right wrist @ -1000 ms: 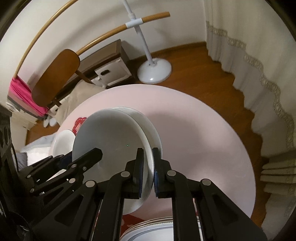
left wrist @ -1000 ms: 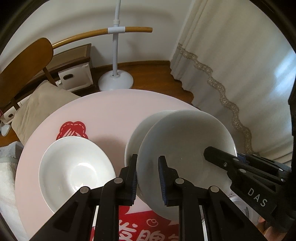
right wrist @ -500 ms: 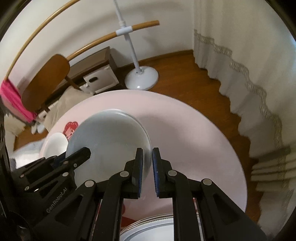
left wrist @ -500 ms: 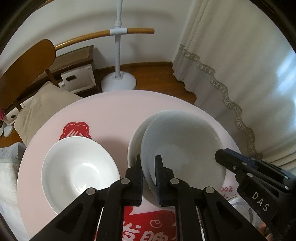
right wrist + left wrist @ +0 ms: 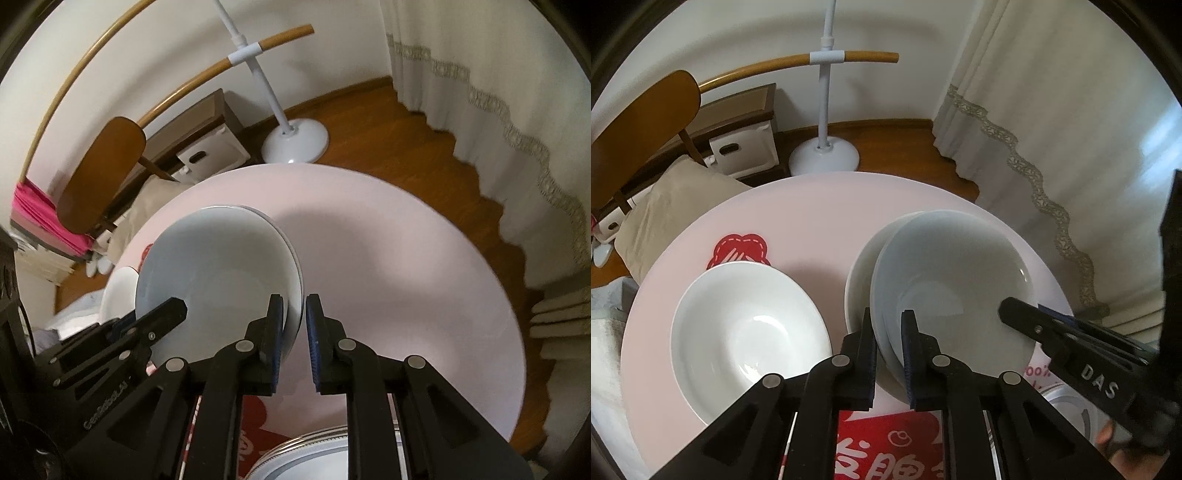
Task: Organize plates and bowls
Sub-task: 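Lower the bowl into the other white bowl and open both grippers, then move both grippers to the next white bowl and grip its rim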
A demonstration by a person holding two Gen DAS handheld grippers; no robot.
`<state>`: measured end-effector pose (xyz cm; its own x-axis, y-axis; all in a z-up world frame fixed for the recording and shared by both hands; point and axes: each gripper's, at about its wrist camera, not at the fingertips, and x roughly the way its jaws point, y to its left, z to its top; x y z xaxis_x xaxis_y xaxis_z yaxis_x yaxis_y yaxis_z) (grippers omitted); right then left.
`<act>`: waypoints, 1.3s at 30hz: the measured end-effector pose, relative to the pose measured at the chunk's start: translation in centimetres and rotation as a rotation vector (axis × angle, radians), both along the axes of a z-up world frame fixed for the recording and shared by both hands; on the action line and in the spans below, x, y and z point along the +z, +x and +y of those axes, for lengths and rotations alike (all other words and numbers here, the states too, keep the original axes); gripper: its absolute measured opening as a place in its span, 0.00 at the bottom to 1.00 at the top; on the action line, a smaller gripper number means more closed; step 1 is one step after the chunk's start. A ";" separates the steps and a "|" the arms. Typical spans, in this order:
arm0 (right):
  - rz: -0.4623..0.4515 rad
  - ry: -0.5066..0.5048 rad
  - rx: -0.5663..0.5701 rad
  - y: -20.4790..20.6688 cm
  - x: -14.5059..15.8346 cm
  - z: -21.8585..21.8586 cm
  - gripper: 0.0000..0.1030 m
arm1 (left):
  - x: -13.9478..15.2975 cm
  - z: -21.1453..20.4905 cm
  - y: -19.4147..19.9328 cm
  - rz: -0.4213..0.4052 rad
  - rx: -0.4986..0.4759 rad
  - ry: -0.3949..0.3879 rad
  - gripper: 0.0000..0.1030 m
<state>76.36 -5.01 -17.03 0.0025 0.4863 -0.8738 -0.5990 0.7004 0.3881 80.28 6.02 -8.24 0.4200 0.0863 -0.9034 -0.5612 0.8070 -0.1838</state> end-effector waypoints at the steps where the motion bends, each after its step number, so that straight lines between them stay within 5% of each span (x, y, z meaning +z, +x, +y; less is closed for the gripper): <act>1: 0.021 0.010 -0.004 0.2 -0.3 -0.1 0.14 | 0.1 0.1 -0.2 -0.004 0.002 -0.005 0.09; 10: 0.097 0.036 -0.018 1.2 -1.1 0.1 0.11 | 0.6 1.0 -1.8 -0.048 0.023 -0.049 0.15; 14: 0.099 0.026 -0.025 1.3 -1.0 0.3 0.13 | 1.5 1.9 -3.9 -0.083 0.068 -0.045 0.35; 19: 0.094 0.020 -0.041 1.1 -0.7 0.4 0.17 | 1.7 3.7 -7.0 -0.087 0.132 -0.043 0.36; 21: 0.093 0.012 -0.050 1.1 -0.6 0.4 0.32 | 1.7 4.0 -8.0 -0.084 0.147 -0.039 0.37; 32: 0.041 0.045 -0.089 -2.1 3.6 -2.0 0.35 | 2.1 5.7 -12.8 -0.081 0.210 -0.033 0.42; 39: 0.128 0.112 -0.108 -6.9 4.4 -2.2 0.39 | 2.1 7.0 -14.5 -0.055 0.218 -0.029 0.42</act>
<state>69.51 -7.21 -12.61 -0.0480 0.5831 -0.8110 -0.4636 0.7062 0.5351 65.78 12.97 -6.14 0.4427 0.1547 -0.8832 -0.7105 0.6613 -0.2403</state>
